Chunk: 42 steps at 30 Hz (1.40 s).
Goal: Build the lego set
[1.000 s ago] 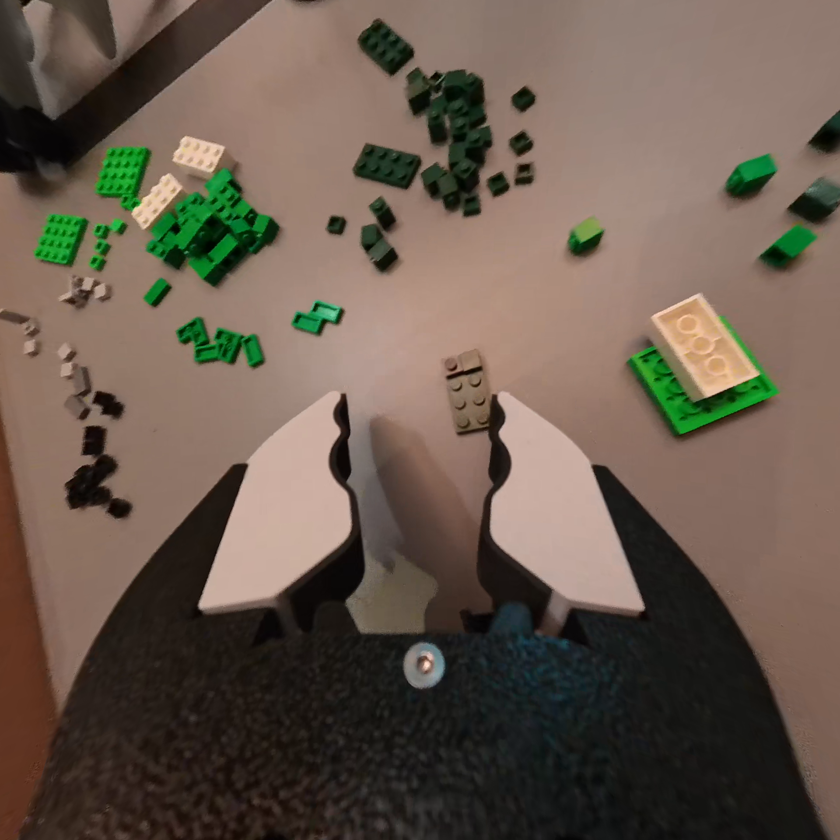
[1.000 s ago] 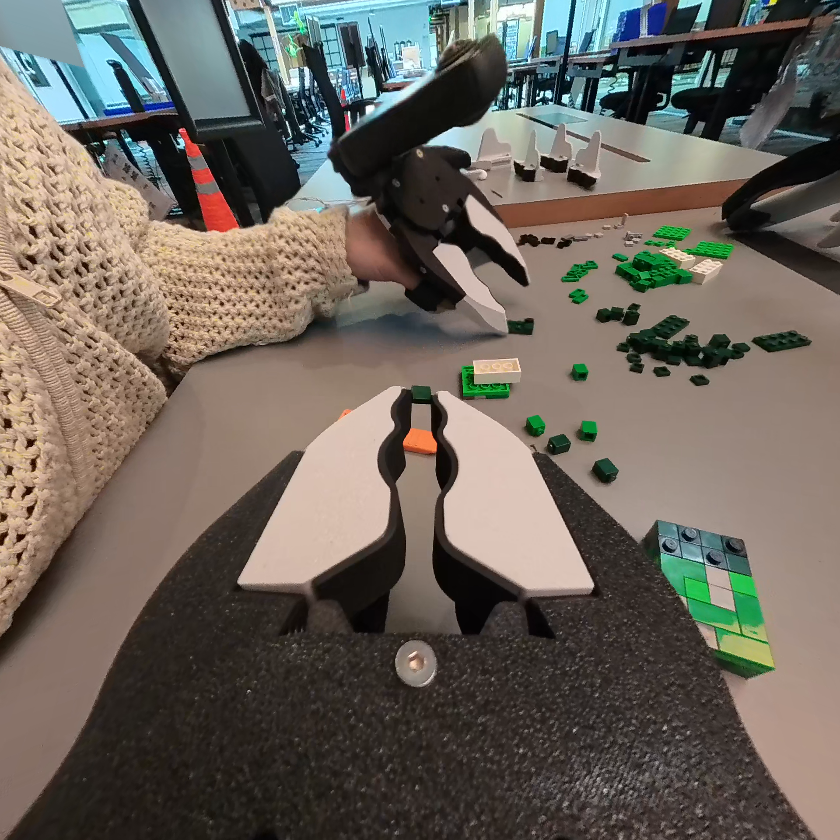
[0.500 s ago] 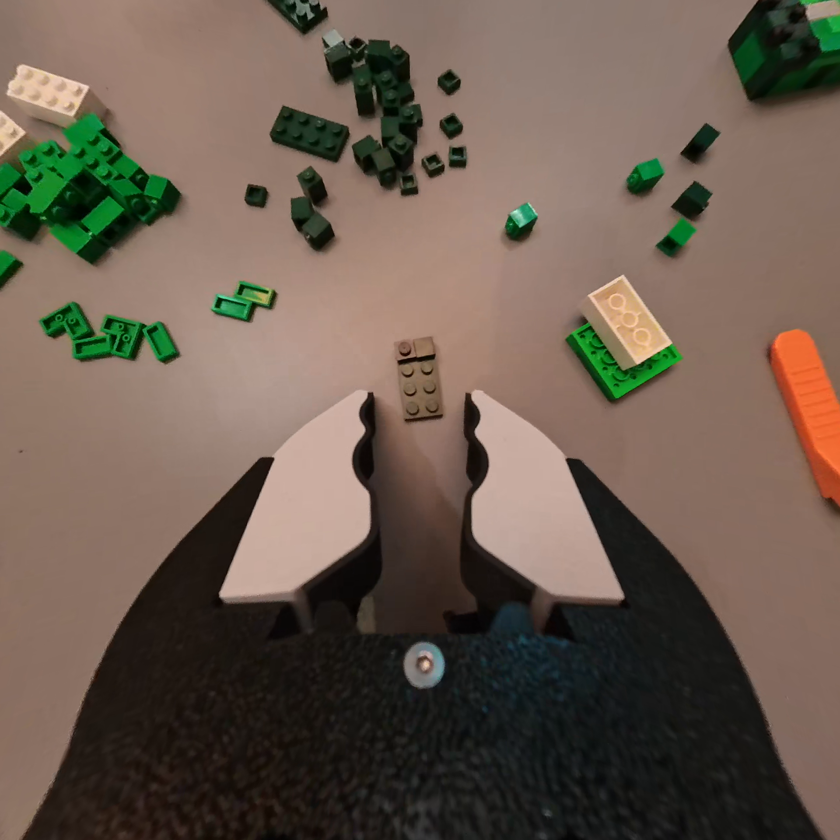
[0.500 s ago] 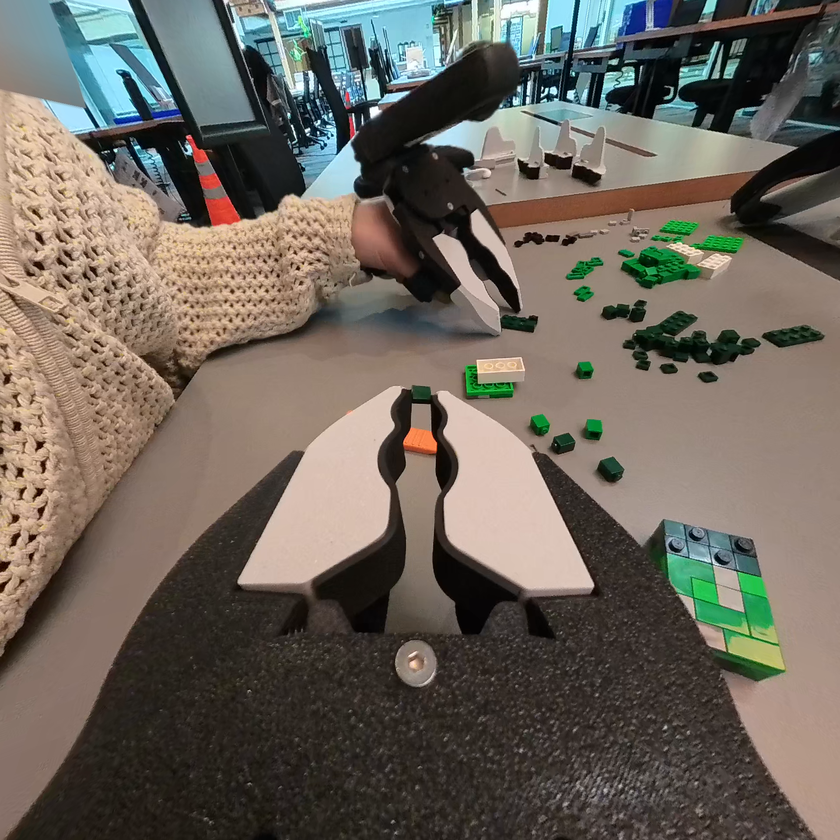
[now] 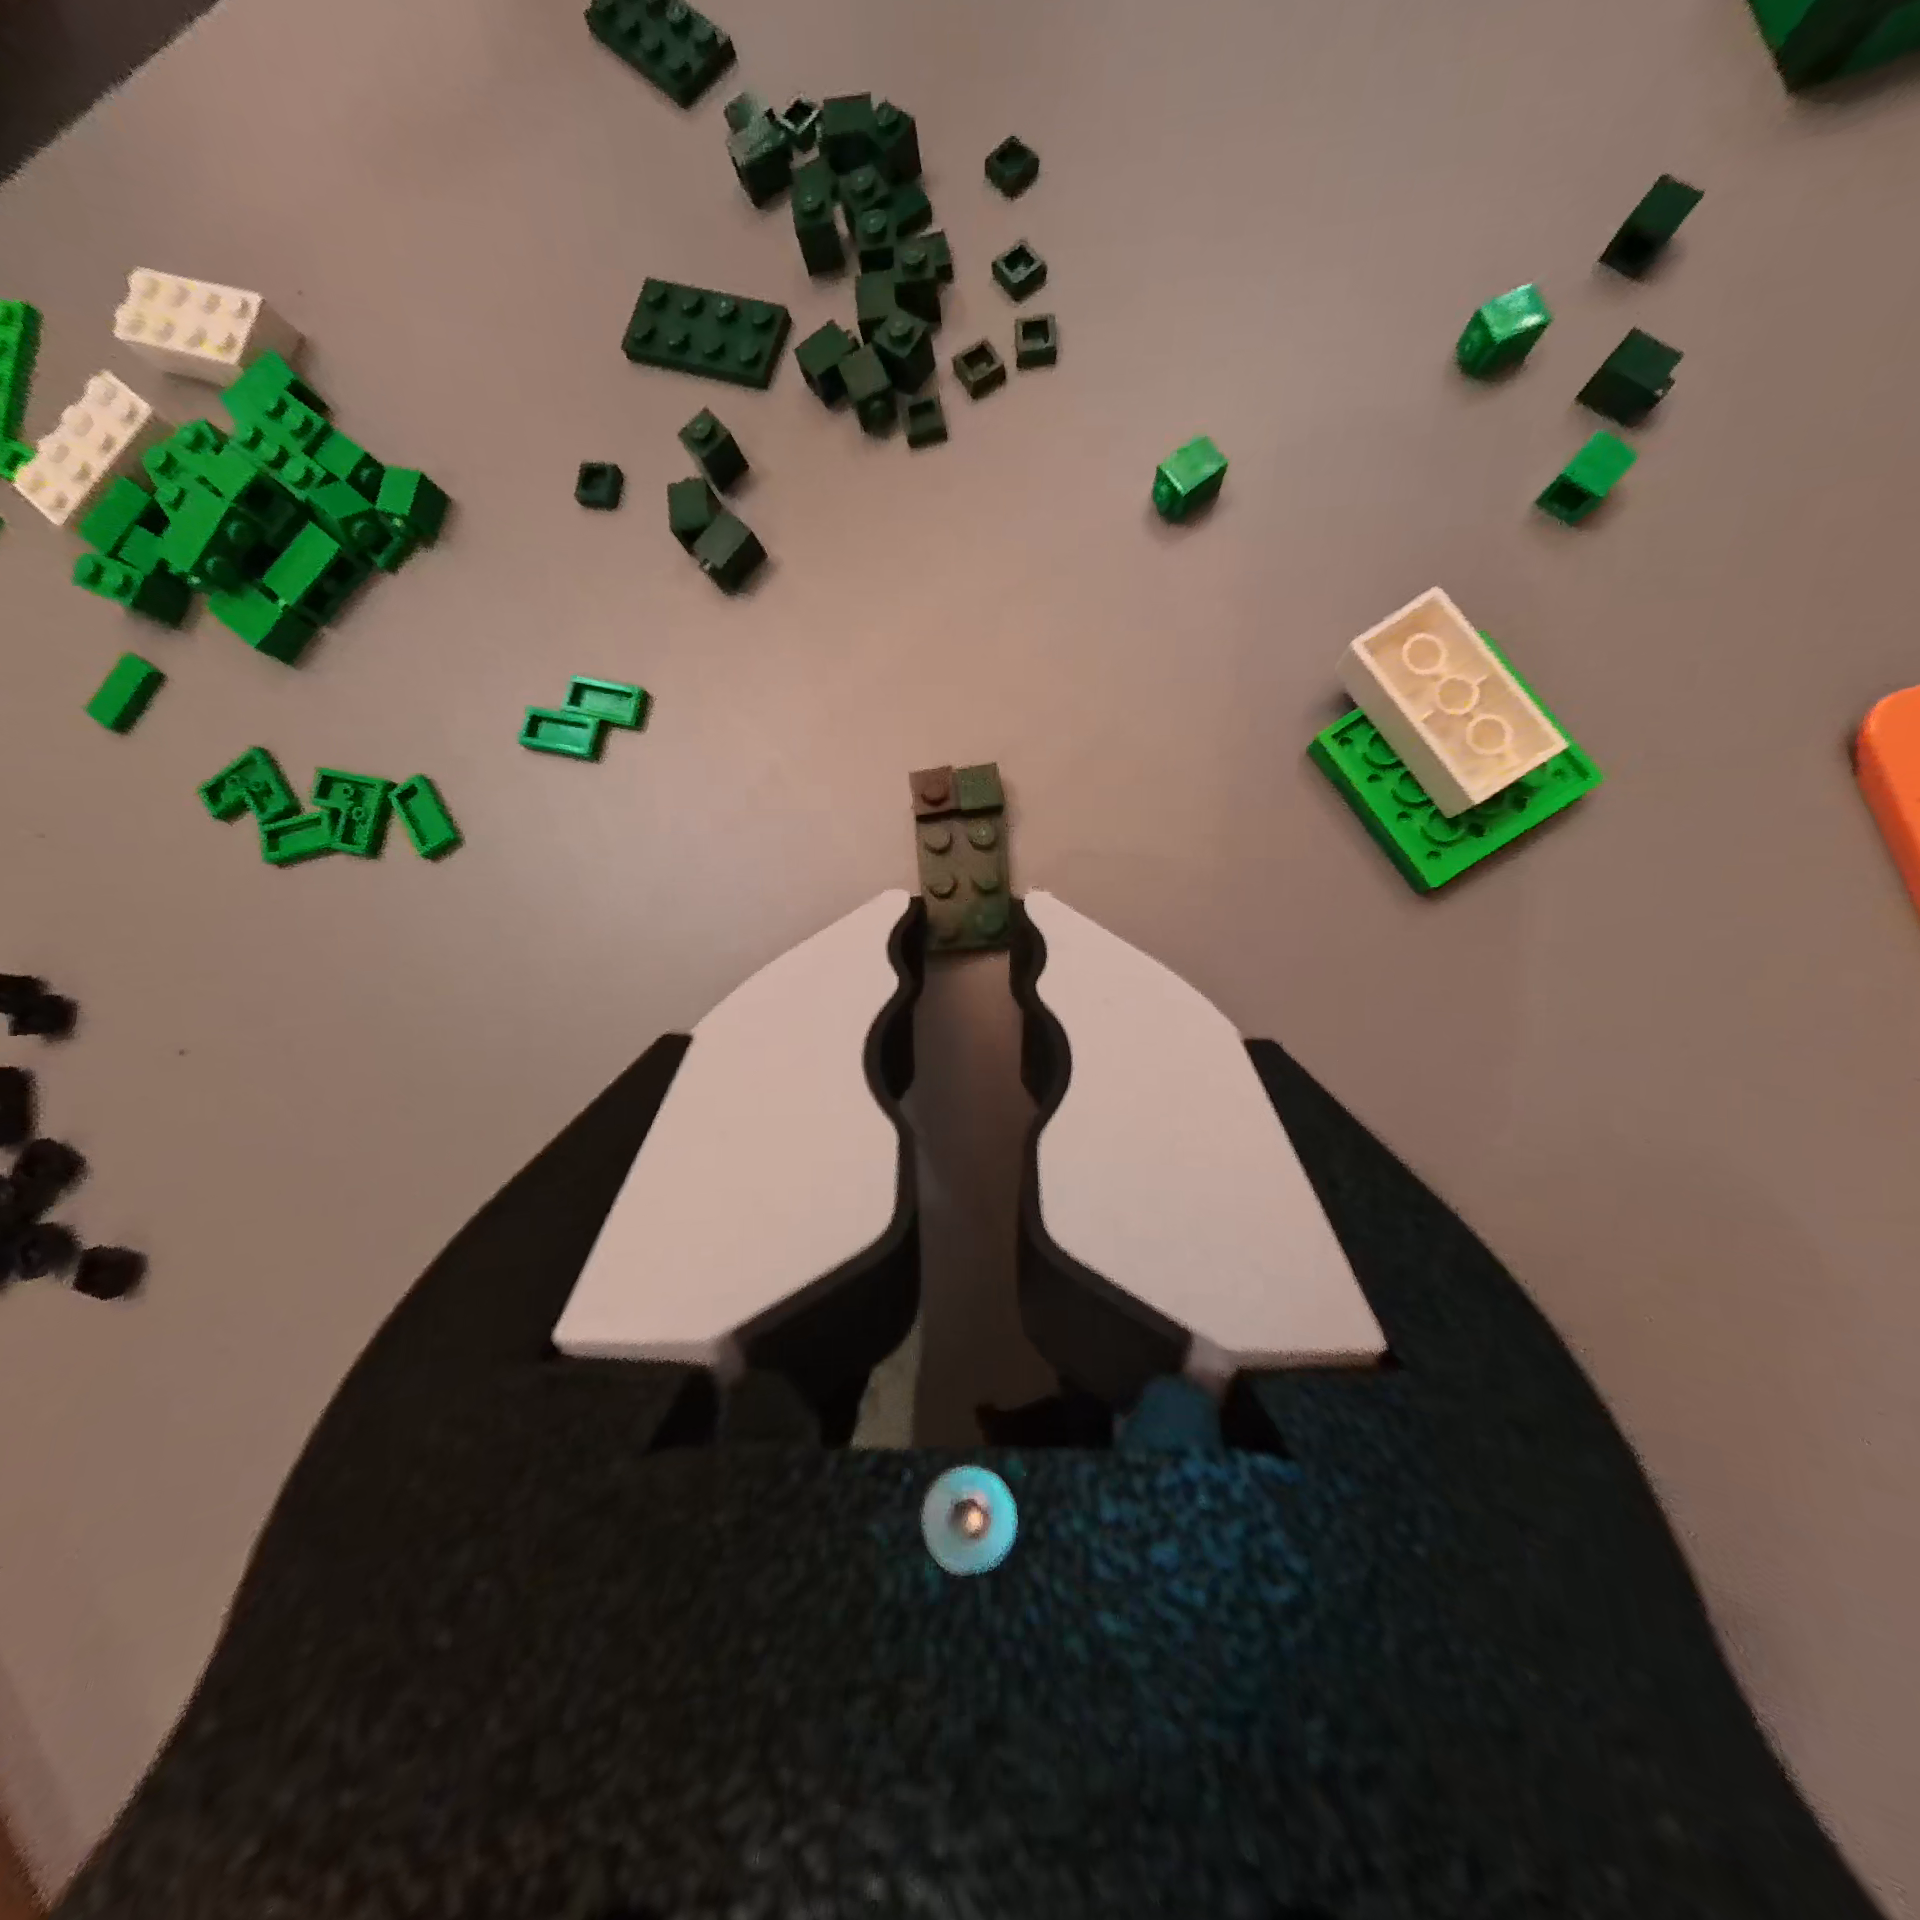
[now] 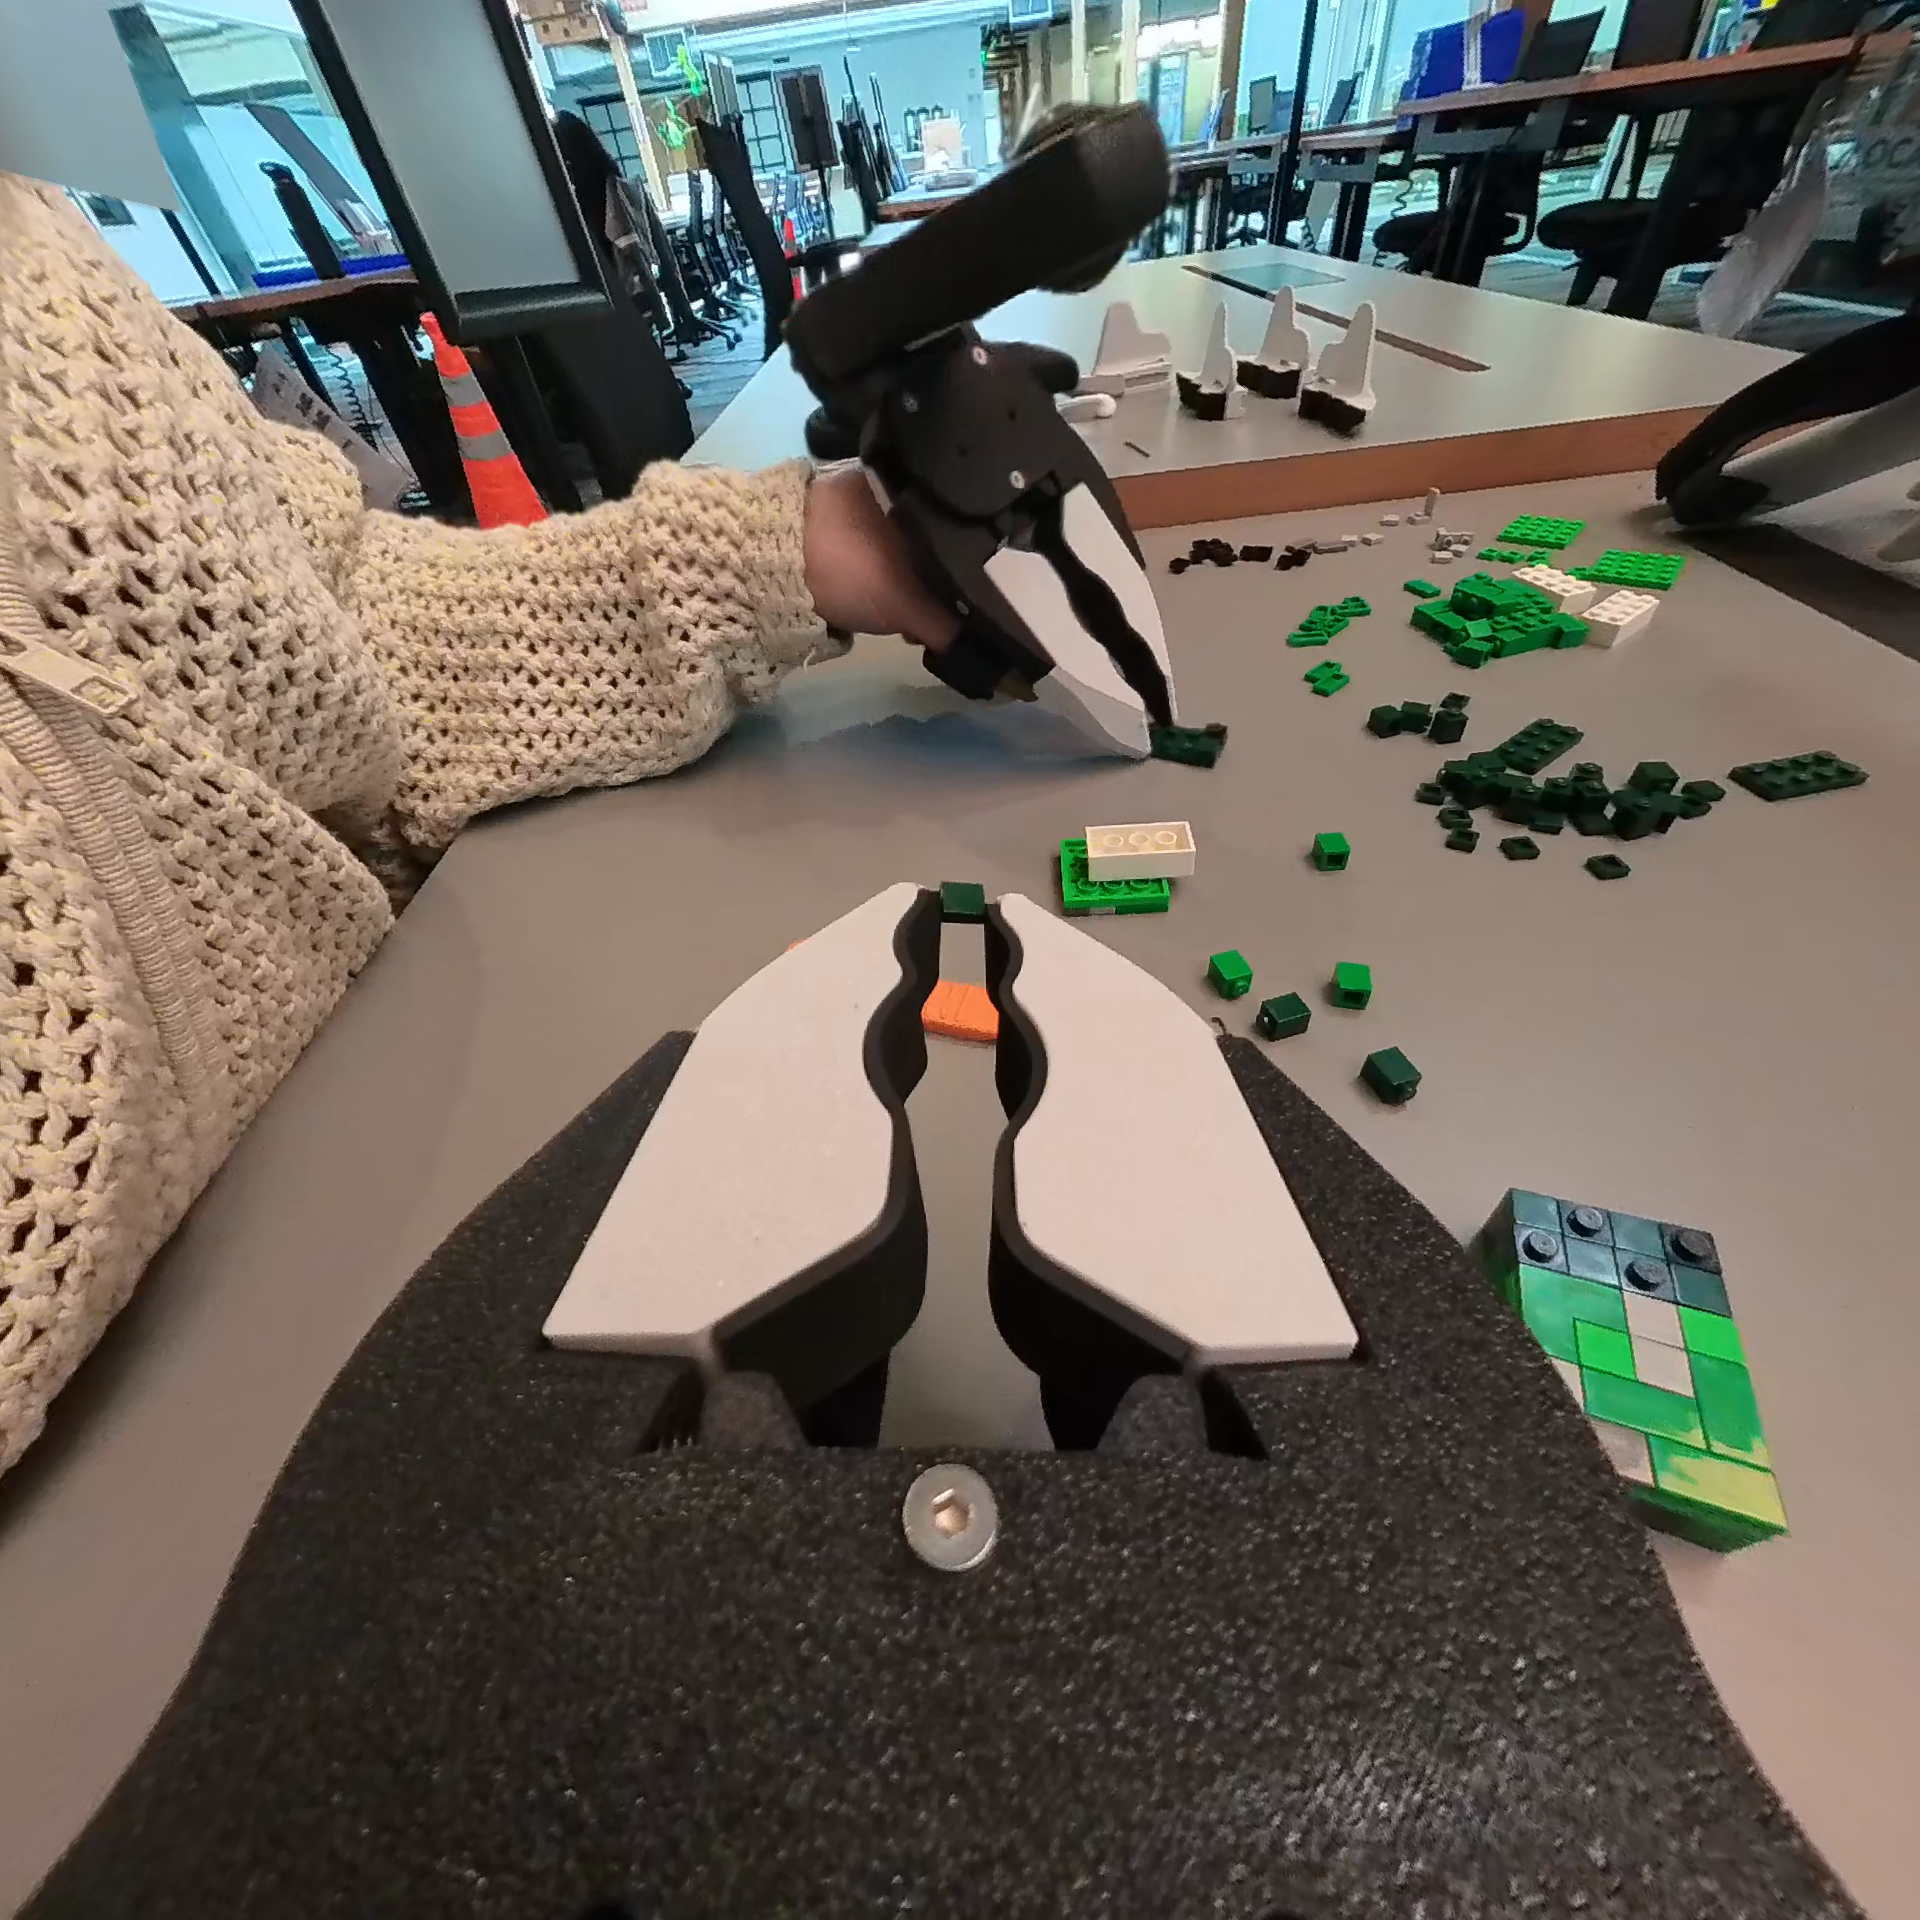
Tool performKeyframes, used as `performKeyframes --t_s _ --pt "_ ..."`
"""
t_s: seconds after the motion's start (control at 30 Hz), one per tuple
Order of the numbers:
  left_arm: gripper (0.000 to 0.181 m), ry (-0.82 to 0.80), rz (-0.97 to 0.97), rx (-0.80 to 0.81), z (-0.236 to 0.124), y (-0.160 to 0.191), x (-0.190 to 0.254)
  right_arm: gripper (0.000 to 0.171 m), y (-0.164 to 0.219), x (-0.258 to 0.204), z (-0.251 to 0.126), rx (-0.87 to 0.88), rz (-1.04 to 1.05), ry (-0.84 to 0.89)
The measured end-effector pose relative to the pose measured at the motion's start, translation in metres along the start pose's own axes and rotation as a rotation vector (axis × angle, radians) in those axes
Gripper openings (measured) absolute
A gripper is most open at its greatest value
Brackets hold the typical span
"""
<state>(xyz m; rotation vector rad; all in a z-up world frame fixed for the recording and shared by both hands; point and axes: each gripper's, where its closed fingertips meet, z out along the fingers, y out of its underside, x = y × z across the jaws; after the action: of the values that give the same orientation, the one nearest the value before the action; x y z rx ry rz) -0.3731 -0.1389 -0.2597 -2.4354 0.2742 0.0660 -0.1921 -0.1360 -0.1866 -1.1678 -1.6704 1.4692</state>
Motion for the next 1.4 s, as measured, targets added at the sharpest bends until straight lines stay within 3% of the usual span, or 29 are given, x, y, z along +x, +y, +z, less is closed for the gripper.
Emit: performKeyframes --t_s 0.13,0.37,0.53,0.8,1.4 --pt "0.015 0.03 0.06 0.062 -0.01 -0.009 0.01 0.008 -0.002 0.001 -0.001 0.011 0.008 0.0" --pt "0.015 0.392 0.366 0.171 -0.041 -0.027 0.104 0.008 -0.004 -0.007 0.006 0.005 -0.043 0.004" --pt "0.015 0.518 0.521 0.142 -0.038 -0.02 0.142 0.008 0.011 -0.015 0.022 -0.122 -0.12 -0.015" --pt "0.015 0.568 0.56 0.054 -0.031 -0.01 0.154 0.008 0.033 -0.022 0.039 -0.352 -0.242 -0.056" --pt "0.015 0.599 0.61 -0.068 -0.029 -0.003 0.159 0.008 0.053 -0.023 0.047 -0.468 -0.272 -0.071"
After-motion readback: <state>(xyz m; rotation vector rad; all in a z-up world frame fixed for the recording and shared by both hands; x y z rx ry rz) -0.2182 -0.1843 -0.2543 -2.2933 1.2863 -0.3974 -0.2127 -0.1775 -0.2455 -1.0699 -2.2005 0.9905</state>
